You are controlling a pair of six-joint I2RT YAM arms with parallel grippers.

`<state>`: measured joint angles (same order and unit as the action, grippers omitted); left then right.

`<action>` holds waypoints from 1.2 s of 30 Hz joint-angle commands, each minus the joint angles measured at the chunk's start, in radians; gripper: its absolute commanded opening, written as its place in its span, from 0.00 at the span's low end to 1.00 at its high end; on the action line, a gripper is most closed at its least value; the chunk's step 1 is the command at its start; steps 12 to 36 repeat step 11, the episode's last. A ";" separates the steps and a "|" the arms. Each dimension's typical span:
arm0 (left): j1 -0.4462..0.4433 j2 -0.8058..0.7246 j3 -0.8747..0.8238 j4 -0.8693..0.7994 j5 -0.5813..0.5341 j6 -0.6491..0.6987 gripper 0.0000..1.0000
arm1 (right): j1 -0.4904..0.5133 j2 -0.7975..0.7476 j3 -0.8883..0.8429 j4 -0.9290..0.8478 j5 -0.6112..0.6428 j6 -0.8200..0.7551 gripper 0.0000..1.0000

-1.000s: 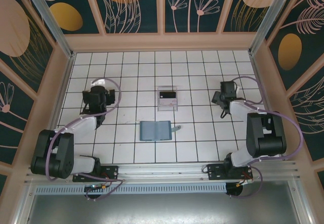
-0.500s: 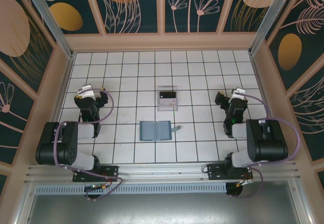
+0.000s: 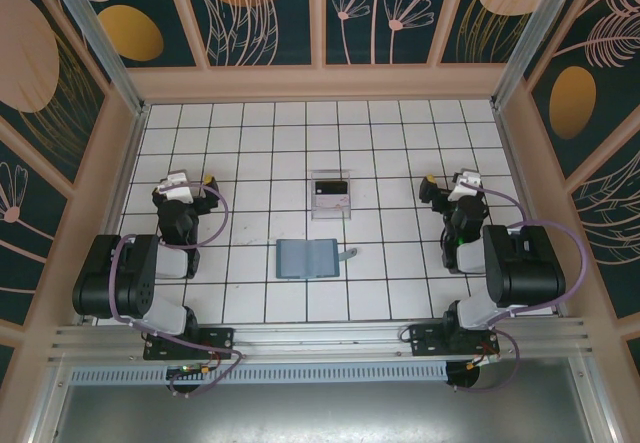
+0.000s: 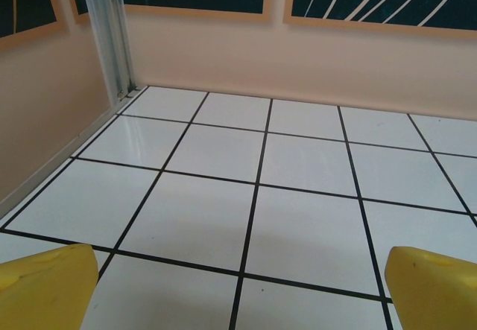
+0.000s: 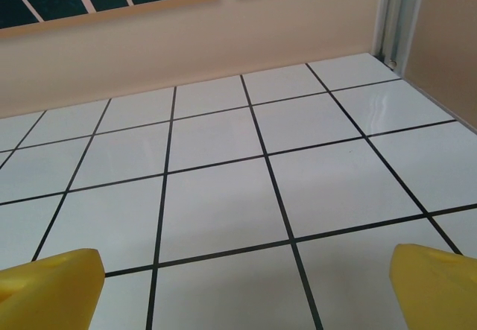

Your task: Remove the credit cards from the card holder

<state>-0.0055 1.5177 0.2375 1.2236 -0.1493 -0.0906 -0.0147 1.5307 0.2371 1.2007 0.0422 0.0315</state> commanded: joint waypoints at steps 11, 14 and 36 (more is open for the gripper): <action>0.003 0.000 -0.001 0.043 0.022 0.014 0.99 | -0.003 -0.002 -0.032 0.087 -0.053 -0.037 0.99; 0.003 0.000 -0.001 0.043 0.022 0.014 0.99 | -0.003 -0.002 -0.032 0.087 -0.053 -0.037 0.99; 0.003 0.000 -0.001 0.043 0.022 0.014 0.99 | -0.003 -0.002 -0.032 0.087 -0.053 -0.037 0.99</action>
